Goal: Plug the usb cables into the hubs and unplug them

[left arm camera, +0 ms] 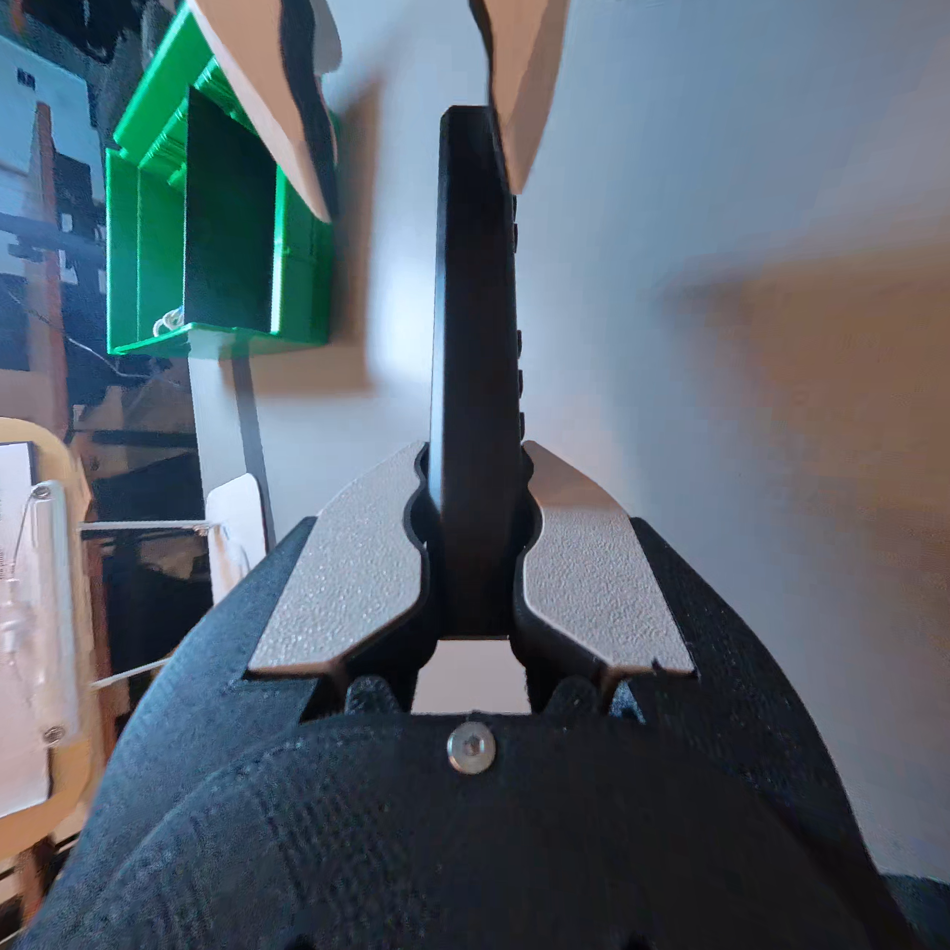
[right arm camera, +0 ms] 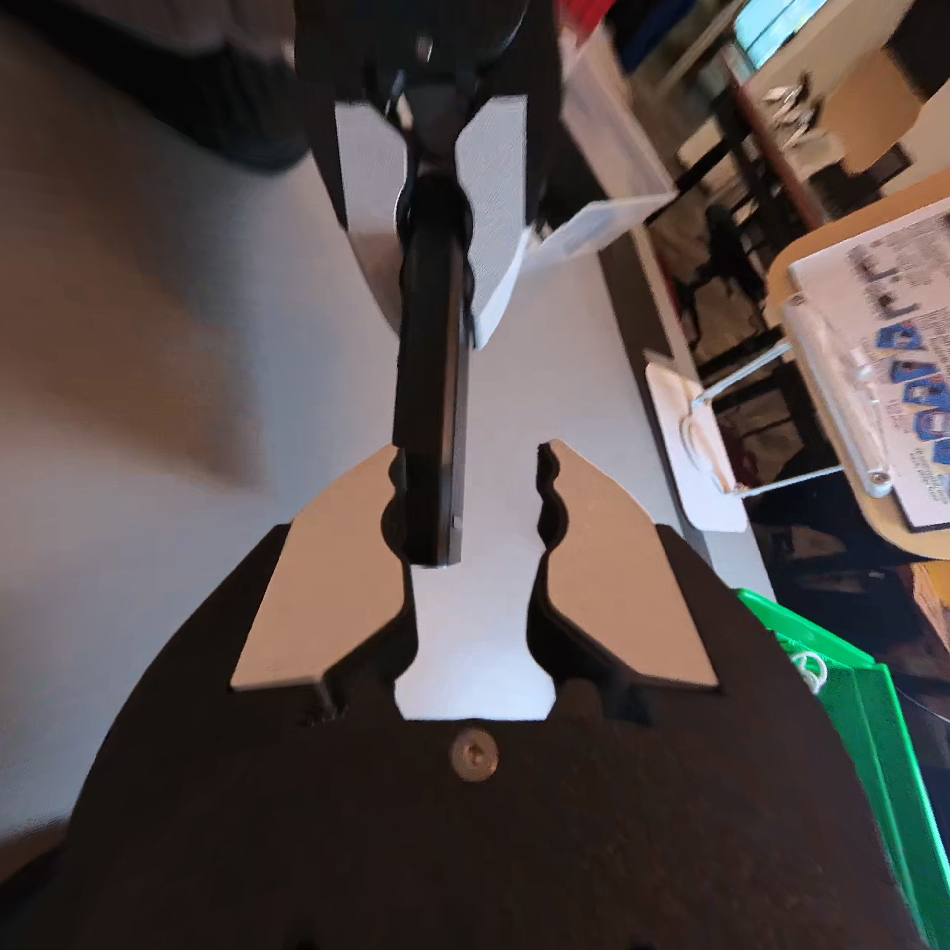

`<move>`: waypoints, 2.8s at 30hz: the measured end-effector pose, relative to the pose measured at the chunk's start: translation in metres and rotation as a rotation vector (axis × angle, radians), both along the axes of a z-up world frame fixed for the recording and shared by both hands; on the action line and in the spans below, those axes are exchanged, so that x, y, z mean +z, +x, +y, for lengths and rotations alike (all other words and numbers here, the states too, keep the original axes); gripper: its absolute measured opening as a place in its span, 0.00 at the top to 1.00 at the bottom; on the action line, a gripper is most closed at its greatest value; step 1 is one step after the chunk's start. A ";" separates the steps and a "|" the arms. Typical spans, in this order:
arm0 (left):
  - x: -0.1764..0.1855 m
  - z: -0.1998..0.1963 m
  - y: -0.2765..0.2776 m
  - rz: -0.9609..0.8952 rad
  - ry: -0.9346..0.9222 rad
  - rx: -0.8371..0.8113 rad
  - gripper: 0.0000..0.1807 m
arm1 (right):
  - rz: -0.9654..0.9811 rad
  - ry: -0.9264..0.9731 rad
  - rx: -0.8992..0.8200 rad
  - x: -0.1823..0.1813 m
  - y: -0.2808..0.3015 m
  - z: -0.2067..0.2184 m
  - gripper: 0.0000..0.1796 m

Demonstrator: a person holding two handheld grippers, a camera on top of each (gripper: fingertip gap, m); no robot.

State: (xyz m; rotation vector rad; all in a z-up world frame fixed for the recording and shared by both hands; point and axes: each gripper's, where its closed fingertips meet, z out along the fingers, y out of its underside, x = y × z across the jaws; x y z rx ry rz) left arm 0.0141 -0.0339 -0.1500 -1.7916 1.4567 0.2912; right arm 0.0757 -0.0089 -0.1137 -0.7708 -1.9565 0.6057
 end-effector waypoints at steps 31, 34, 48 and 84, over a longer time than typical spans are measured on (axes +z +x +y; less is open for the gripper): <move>0.095 0.047 0.023 -1.580 -0.035 0.121 0.63 | 0.524 -0.108 -0.161 0.038 -0.020 0.014 0.84; 0.089 0.044 0.019 -1.533 -0.061 0.125 0.62 | 0.516 0.024 -0.188 0.031 -0.027 0.015 0.83; 0.096 0.033 0.012 -1.240 0.093 0.087 0.63 | 0.452 -0.011 -0.136 0.015 -0.035 0.002 0.80; 0.078 -0.001 0.076 -0.779 0.159 -0.128 0.63 | 0.159 -0.517 0.151 -0.014 -0.037 -0.053 0.68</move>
